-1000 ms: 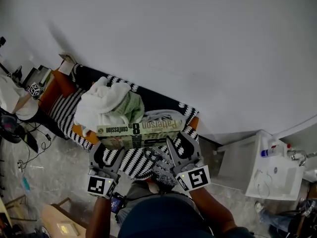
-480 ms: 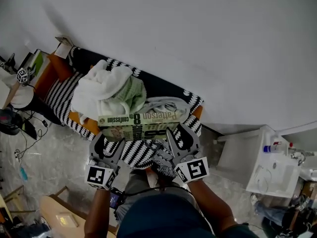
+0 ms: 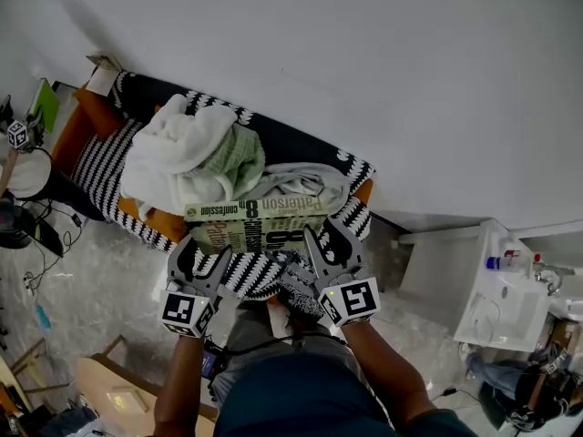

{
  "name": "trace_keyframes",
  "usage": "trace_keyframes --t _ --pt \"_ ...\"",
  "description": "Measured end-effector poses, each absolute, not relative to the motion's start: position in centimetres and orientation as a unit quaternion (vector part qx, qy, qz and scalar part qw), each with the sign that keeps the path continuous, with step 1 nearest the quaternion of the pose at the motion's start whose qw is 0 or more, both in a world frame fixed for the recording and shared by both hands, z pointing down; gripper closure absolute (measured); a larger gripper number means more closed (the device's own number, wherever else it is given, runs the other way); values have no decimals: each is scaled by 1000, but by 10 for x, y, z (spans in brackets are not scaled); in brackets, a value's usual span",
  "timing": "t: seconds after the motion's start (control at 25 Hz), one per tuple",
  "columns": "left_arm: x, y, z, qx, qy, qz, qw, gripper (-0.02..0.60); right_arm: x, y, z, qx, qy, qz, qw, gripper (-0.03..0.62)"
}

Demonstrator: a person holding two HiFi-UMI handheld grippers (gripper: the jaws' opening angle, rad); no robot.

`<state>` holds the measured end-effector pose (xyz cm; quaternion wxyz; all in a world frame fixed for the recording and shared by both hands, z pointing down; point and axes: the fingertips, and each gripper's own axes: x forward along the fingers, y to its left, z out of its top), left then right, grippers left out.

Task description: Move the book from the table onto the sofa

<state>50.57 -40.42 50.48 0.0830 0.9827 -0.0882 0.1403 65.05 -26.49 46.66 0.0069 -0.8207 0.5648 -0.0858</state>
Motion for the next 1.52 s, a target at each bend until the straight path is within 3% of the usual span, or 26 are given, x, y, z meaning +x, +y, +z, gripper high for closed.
trace_keyframes --t 1.52 --pt "530 -440 703 945 -66 267 177 291 676 -300 669 -813 528 -244 -40 450"
